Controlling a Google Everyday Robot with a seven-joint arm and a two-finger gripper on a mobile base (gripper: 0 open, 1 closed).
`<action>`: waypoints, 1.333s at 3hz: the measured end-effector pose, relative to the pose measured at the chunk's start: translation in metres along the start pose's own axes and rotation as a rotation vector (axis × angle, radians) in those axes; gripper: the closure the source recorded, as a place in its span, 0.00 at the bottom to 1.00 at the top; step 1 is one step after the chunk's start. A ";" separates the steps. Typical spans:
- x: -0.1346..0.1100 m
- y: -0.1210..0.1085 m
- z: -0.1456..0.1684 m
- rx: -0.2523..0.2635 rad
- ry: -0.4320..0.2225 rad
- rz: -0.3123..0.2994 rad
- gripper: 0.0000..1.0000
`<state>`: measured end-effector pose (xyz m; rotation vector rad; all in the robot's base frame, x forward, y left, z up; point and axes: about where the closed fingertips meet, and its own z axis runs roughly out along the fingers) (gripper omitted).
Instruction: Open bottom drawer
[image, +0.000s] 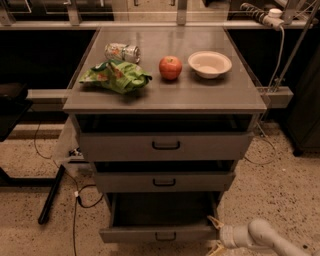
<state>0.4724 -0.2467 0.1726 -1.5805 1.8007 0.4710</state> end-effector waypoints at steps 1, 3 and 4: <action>0.012 0.015 -0.002 -0.017 -0.016 0.007 0.38; 0.003 0.013 -0.011 -0.018 -0.016 0.007 0.84; 0.004 0.029 -0.014 -0.041 -0.017 0.006 1.00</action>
Offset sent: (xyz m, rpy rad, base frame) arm -0.1545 -0.0900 -0.0988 0.1619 0.1022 0.0485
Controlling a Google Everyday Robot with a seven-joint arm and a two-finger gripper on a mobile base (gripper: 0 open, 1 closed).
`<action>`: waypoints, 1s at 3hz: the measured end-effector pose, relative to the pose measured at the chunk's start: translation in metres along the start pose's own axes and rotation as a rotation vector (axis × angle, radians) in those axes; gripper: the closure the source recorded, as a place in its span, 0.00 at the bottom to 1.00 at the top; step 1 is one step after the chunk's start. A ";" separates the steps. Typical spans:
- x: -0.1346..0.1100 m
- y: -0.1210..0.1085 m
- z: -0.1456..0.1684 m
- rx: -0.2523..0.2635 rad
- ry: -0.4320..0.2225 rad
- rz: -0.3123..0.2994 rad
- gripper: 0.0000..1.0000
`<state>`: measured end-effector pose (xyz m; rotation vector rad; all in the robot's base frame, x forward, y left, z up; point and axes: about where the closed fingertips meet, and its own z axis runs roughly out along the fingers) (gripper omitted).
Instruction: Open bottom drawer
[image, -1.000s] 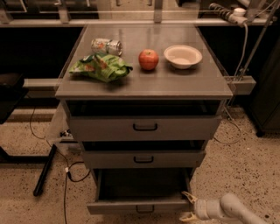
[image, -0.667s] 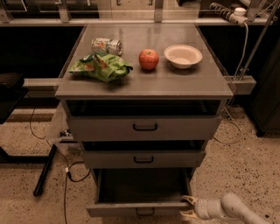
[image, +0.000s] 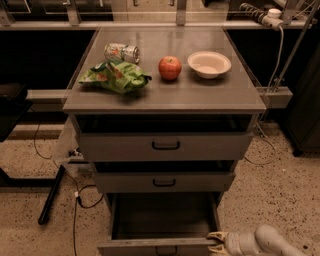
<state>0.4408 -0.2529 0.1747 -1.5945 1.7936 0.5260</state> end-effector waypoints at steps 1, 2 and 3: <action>-0.003 -0.001 -0.003 0.000 0.000 0.000 1.00; 0.002 0.017 -0.009 -0.004 -0.004 -0.005 1.00; -0.001 0.016 -0.012 -0.004 -0.004 -0.005 0.82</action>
Offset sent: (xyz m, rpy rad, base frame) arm -0.4280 -0.1360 -0.0692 0.0604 -0.0410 0.1397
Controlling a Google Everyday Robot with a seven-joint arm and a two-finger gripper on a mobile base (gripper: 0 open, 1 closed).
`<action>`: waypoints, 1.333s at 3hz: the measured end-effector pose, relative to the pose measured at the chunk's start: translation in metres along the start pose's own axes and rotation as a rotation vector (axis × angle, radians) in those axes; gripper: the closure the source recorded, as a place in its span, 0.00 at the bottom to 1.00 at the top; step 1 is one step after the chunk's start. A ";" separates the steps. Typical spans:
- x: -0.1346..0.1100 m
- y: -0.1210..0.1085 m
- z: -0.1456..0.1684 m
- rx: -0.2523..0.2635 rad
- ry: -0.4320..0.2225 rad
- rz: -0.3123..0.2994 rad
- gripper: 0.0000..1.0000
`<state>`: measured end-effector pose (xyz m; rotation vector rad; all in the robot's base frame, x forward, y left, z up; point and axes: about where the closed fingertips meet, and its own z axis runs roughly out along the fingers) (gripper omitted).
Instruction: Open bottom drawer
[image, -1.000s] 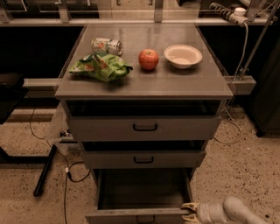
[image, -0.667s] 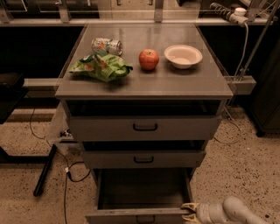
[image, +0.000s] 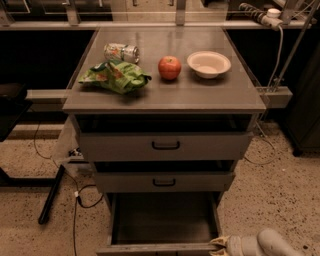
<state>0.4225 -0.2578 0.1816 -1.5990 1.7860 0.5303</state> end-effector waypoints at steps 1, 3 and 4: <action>0.000 0.000 0.000 0.000 0.000 0.000 0.58; 0.000 0.000 0.000 0.000 0.000 0.000 0.12; 0.000 0.000 0.000 0.000 0.000 0.000 0.00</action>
Offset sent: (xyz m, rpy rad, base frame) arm 0.0000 0.0000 0.0000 0.0000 0.0000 0.0000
